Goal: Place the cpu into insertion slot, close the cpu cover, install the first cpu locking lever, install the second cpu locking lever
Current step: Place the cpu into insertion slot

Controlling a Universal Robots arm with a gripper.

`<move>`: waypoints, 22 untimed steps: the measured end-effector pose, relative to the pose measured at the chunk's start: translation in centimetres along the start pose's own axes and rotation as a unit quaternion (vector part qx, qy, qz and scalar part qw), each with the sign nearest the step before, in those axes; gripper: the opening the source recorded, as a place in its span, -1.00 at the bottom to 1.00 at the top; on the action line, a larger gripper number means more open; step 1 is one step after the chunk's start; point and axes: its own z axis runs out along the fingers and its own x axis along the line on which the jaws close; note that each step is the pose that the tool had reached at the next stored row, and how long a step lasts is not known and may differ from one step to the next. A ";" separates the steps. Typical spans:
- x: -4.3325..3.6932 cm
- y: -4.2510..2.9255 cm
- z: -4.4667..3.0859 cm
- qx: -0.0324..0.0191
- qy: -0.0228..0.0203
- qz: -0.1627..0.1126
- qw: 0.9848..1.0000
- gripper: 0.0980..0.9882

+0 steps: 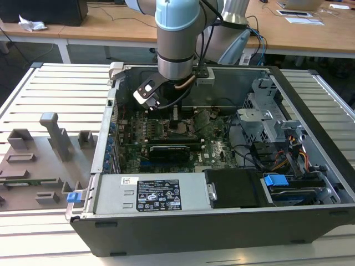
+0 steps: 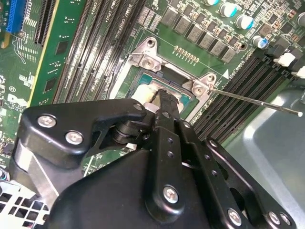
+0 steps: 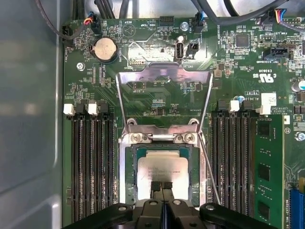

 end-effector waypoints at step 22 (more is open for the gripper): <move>0.27 2.06 -6.49 0.003 -0.001 -0.003 1.000 -0.98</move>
